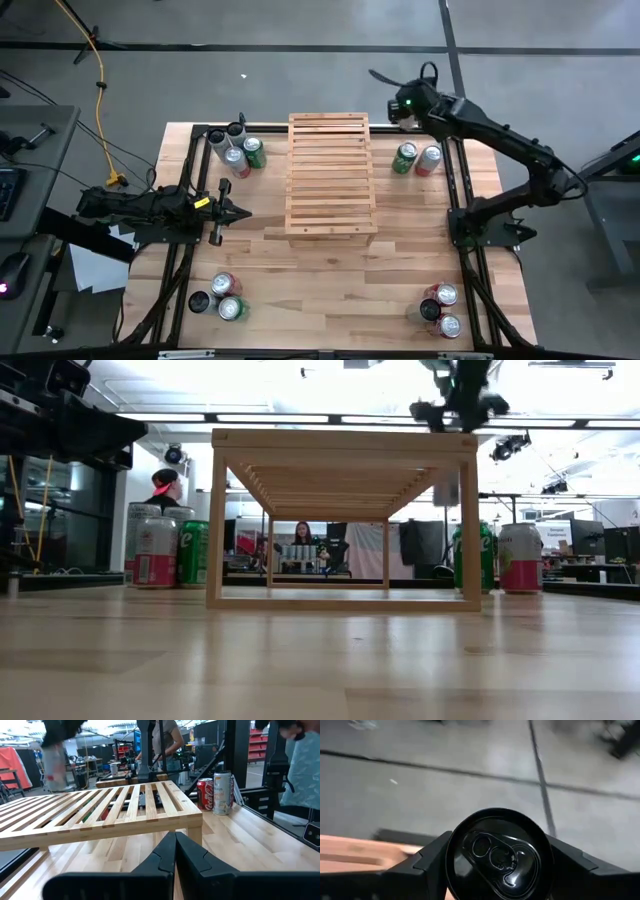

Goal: Place canned beverage on shelf
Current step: Put the top right white pink soda can on the shelf

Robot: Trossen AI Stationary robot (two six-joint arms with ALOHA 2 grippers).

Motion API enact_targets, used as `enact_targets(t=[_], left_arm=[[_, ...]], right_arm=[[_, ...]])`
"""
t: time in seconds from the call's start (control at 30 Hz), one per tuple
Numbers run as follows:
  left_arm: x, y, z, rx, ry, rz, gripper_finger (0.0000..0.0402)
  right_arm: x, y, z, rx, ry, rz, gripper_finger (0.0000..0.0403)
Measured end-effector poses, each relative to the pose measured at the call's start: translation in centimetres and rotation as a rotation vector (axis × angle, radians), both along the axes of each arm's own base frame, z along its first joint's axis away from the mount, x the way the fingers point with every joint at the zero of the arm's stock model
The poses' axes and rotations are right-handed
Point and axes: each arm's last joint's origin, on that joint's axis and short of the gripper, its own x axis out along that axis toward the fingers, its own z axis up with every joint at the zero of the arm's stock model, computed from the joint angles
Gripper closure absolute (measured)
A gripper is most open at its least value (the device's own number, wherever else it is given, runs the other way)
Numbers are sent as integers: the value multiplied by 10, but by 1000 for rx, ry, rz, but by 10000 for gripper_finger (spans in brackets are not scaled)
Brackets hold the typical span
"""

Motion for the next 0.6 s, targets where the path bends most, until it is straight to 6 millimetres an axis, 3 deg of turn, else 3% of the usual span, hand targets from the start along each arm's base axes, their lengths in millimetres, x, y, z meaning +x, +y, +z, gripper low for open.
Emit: enact_targets(t=[0.27, 0.6], left_arm=[[0, 0, 0, 0, 1, 0, 402], [0, 0, 0, 0, 0, 0, 401]], right_arm=[[29, 28, 54, -93, -132, 342, 163], [130, 38, 53, -46, -7, 621, 163]])
